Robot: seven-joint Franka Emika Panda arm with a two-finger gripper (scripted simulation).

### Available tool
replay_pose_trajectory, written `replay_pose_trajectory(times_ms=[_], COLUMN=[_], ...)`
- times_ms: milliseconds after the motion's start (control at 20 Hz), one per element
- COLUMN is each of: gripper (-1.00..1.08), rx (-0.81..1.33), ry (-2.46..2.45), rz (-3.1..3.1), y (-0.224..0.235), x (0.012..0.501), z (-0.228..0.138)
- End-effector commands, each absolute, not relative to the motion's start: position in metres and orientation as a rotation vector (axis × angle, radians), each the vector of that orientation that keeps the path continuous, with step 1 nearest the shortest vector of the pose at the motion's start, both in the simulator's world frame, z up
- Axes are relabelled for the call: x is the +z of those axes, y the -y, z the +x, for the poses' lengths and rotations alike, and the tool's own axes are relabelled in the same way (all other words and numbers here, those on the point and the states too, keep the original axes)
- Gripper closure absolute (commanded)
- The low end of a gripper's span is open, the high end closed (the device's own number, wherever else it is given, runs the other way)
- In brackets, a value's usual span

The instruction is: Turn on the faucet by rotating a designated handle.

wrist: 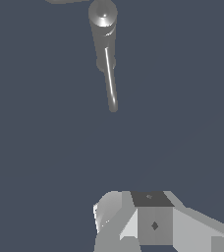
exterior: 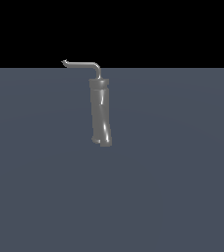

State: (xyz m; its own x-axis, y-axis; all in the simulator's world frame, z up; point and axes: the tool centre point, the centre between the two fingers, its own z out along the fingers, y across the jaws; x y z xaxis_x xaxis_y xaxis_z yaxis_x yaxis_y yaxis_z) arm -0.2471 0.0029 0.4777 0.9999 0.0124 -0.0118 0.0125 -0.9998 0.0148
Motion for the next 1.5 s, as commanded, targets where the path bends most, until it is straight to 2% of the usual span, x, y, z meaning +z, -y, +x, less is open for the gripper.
replay_pose_trajectory(times_ms=[0,850,1450], gripper=[1.08,1.08,1.08], rx=[-0.018,0.046,0.03], ry=[-0.019,-0.006,0.228], rz=[3.127,3.147,3.181], y=[-0.003,-0.015,-0.024], x=[0.478,0.491,0.49], z=[-0.247,-0.238,-0.198])
